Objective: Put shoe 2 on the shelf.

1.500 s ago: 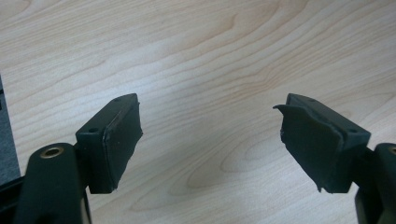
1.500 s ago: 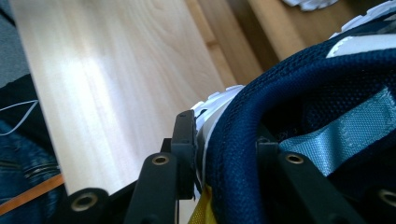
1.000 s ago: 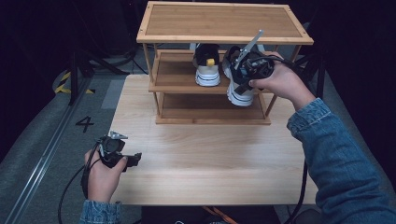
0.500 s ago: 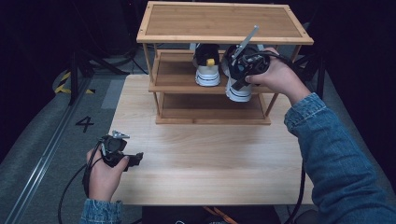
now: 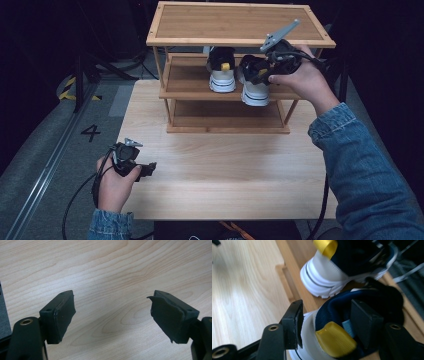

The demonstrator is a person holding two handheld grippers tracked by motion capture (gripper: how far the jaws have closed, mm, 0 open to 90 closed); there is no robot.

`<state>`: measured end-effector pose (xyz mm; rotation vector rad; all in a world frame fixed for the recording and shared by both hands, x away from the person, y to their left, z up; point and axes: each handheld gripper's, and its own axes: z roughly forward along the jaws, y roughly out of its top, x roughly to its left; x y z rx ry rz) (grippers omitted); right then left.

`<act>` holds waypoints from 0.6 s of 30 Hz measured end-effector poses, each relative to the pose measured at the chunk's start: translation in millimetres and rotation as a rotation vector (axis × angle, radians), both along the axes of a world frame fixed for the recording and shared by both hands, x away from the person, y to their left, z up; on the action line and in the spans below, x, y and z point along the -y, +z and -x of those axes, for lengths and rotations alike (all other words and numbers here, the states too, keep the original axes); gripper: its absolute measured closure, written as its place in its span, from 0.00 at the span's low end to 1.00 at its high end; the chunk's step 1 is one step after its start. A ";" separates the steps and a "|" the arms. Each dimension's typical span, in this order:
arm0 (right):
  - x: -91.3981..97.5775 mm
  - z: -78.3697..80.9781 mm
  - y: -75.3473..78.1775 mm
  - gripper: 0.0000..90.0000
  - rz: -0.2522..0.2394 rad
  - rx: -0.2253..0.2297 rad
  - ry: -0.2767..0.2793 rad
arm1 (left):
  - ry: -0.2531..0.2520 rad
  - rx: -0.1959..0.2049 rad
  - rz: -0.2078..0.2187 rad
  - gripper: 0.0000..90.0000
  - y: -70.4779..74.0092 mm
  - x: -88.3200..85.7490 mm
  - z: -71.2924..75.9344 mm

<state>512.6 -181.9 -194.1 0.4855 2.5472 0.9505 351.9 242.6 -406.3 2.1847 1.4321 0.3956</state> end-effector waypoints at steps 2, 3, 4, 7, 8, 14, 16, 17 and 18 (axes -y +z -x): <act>7.4 7.4 4.3 0.50 -0.052 0.025 -0.014 | 0.002 -0.002 0.005 0.22 0.1 0.7 -0.9; 10.8 11.1 6.1 0.51 -0.070 0.035 -0.025 | -0.003 -0.003 0.000 0.22 0.3 1.3 -2.8; 13.9 14.8 7.2 0.51 -0.087 0.043 -0.038 | -0.003 -0.003 0.000 0.22 0.3 1.3 -2.8; 21.9 24.2 7.7 0.51 -0.133 0.046 -0.068 | -0.013 -0.005 0.008 0.22 -0.3 6.0 -6.2; 24.6 26.8 7.1 0.51 -0.144 0.046 -0.080 | -0.019 -0.008 0.006 0.22 0.1 7.3 -7.1; 39.4 34.8 -1.7 0.53 -0.179 0.026 -0.152 | -0.028 -0.003 0.009 0.22 0.3 12.2 -11.5; 51.0 39.1 -10.5 0.54 -0.216 0.015 -0.200 | -0.037 -0.006 0.009 0.22 0.2 13.7 -13.5; 51.0 39.1 -10.5 0.54 -0.216 0.015 -0.200 | -0.039 -0.007 0.008 0.22 -0.1 14.7 -14.4; 54.4 40.6 -13.7 0.54 -0.228 0.015 -0.211 | -0.042 -0.009 0.005 0.22 -0.5 15.6 -15.5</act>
